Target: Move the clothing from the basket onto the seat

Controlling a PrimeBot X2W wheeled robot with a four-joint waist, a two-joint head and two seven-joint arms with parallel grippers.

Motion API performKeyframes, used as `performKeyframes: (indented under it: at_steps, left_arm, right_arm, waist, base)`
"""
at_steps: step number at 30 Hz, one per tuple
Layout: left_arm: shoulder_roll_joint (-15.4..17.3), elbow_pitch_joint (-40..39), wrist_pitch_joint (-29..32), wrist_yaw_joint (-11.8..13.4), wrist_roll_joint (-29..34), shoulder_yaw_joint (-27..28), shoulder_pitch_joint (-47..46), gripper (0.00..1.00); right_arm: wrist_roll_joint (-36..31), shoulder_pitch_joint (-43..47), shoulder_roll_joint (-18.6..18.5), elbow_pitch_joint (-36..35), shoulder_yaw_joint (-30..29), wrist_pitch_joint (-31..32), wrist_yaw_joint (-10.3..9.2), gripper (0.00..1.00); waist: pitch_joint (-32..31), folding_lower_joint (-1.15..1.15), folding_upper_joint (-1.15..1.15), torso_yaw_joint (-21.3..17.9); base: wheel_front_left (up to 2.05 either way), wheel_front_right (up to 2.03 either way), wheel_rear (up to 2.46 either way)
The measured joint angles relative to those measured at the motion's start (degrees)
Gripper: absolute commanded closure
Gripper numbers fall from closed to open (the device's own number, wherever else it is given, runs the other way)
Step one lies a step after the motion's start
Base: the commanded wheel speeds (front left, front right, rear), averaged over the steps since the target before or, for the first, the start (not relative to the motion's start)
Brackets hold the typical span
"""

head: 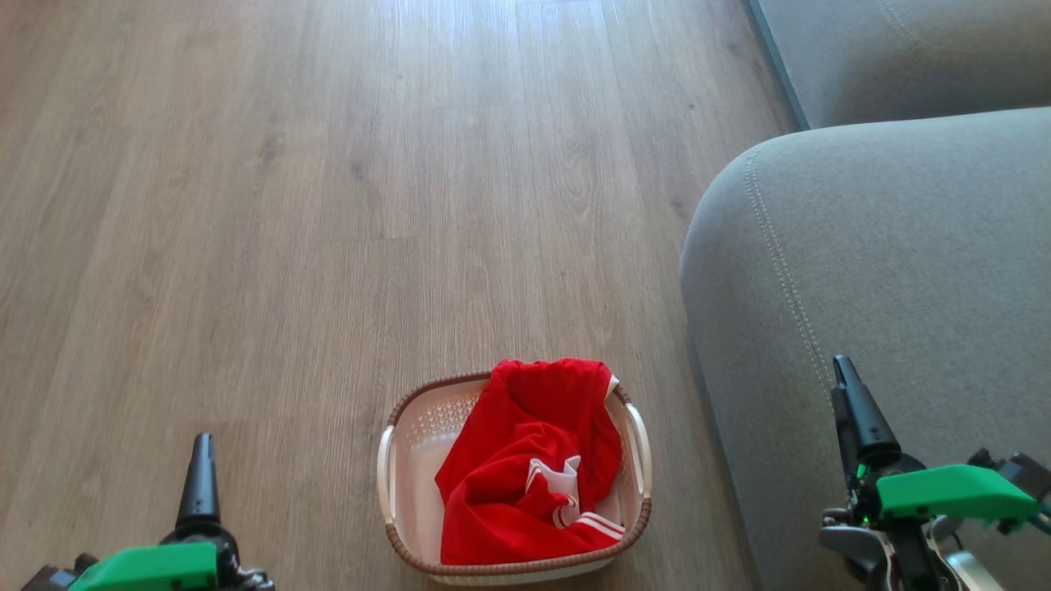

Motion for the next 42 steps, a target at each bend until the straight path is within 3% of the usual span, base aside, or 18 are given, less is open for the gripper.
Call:
performKeyframes:
  at_steps: [25,42]
  left_arm:
    - [0.0,-2.4,-4.1,1.0,26.0,-3.4,0.9,0.00]
    - [0.1,-2.0,-6.7,1.5,39.1,-4.8,2.6,0.00]
  right_arm:
    - [-26.3,0.1,3.0,-2.7,-3.2,-0.1,0.00,0.00]
    - [-40.6,0.9,5.0,-0.1,-4.6,-0.4,0.01,0.00]
  waist:
    - [-0.5,0.00,0.00,0.3]
    - [-1.1,0.00,0.00,0.5]
  base:
    - [0.00,0.00,0.00]
    - [0.00,0.00,0.00]
